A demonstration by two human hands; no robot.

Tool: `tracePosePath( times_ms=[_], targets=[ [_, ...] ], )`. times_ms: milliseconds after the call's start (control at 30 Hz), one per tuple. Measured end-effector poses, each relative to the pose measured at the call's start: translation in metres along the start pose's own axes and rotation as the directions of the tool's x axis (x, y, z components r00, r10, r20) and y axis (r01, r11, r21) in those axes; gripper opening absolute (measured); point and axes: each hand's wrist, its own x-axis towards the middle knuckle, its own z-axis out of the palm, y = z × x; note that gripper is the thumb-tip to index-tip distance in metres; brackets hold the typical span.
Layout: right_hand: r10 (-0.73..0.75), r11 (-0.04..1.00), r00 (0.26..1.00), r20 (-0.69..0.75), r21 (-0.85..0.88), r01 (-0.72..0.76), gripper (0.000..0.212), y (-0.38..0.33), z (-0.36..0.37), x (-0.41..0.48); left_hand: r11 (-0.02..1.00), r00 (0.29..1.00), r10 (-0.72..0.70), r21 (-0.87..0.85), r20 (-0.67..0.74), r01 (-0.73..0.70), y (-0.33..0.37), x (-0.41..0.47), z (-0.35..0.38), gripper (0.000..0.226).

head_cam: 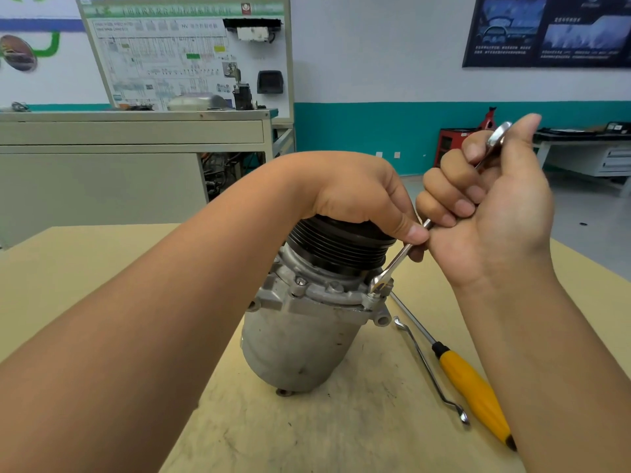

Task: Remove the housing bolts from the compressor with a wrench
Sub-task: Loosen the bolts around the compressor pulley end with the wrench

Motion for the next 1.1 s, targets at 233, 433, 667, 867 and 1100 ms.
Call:
tracePosePath(
  times_ms=[233, 433, 667, 867, 1100],
  targets=[
    [0.132, 0.99, 0.99, 0.044, 0.049, -0.134, 0.057, 0.0, -0.008, 0.007, 0.997, 0.999, -0.041, 0.061, -0.013, 0.041, -0.001, 0.005, 0.0, 0.014],
    [0.129, 0.992, 0.989, 0.066, -0.016, -0.128, 0.065, 0.002, -0.007, 0.012, 0.997, 0.998, -0.044, 0.065, -0.041, 0.046, -0.001, 0.003, 0.0, 0.019],
    [-0.046, 0.346, 0.99, 0.13, -0.928, 0.138, 0.024, -0.004, -0.017, 0.01, 0.993, 0.997, -0.047, 0.107, -0.057, 0.053, -0.003, 0.004, -0.002, 0.025],
    [0.147, 0.29, 0.967, 0.207, -0.944, 0.159, 0.012, -0.015, -0.014, 0.004, 0.994, 0.995, -0.067, 0.08, -0.071, 0.073, -0.002, 0.005, -0.004, 0.017],
    [0.104, 0.25, 0.955, 0.276, -0.937, 0.244, 0.005, -0.025, -0.011, 0.0, 0.992, 0.995, -0.072, 0.097, -0.066, 0.078, -0.003, 0.005, -0.004, 0.031]
  ],
)
